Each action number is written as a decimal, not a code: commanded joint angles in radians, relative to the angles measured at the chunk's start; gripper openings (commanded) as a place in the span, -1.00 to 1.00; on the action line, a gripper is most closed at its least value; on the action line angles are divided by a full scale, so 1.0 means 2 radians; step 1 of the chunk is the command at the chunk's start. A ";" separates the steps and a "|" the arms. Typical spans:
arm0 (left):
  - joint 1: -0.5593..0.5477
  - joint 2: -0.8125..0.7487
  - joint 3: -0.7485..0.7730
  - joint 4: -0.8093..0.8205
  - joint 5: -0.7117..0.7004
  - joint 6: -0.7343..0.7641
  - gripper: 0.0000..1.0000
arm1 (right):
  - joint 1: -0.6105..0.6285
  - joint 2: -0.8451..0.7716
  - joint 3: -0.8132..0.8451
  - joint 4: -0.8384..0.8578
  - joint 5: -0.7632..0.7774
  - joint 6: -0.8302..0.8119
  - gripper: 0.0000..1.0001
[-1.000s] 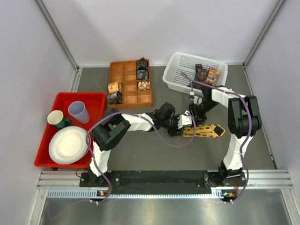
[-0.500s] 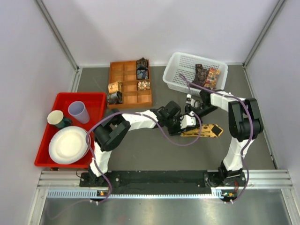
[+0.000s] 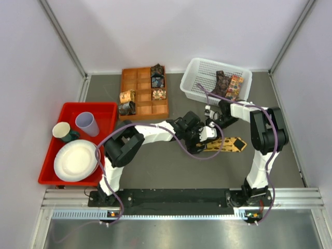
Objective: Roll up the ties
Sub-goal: Roll the tie at the center of the board.
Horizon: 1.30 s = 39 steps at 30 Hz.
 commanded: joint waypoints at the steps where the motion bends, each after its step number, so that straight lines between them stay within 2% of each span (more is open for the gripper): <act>1: 0.022 0.008 -0.033 -0.014 0.026 -0.039 0.98 | -0.010 0.009 -0.009 0.032 0.091 -0.010 -1.00; 5: 0.033 -0.049 -0.049 0.033 0.056 -0.064 0.98 | -0.013 0.008 -0.010 0.037 0.114 -0.007 -1.00; 10: 0.039 -0.126 -0.081 0.097 0.017 -0.110 0.98 | -0.014 0.012 -0.003 0.036 0.132 -0.007 -1.00; 13: 0.046 -0.200 -0.152 0.213 0.039 -0.114 0.98 | -0.013 0.011 -0.003 0.037 0.144 -0.010 -1.00; 14: 0.045 -0.222 -0.196 0.290 0.053 -0.125 0.98 | -0.015 0.011 -0.003 0.036 0.148 -0.009 -1.00; 16: 0.046 -0.231 -0.214 0.299 0.073 -0.147 0.98 | -0.014 0.012 -0.002 0.039 0.154 -0.007 -1.00; 19: 0.047 -0.192 -0.174 0.217 0.135 -0.111 0.98 | -0.014 0.014 0.002 0.041 0.160 -0.004 -1.00; 20: 0.048 -0.182 -0.154 0.201 0.135 -0.113 0.98 | -0.015 0.015 0.003 0.043 0.165 -0.001 -1.00; 24: 0.050 -0.145 -0.183 0.303 0.169 -0.114 0.98 | -0.014 0.019 0.008 0.039 0.177 -0.001 -1.00; 25: 0.050 -0.127 -0.195 0.358 0.174 -0.114 0.98 | -0.014 0.020 0.009 0.037 0.179 -0.002 -1.00; 30: 0.051 -0.078 -0.205 0.449 0.179 -0.108 0.93 | -0.014 0.031 0.015 0.030 0.185 -0.005 -1.00; 32: 0.051 -0.055 -0.213 0.513 0.175 -0.126 0.88 | -0.013 0.034 0.020 0.028 0.184 -0.007 -1.00; 36: 0.050 -0.017 -0.212 0.581 0.152 -0.148 0.86 | -0.014 0.043 0.027 0.021 0.180 -0.010 -1.00; 39: 0.049 0.003 -0.202 0.602 0.148 -0.166 0.92 | -0.014 0.047 0.031 0.016 0.178 -0.015 -1.00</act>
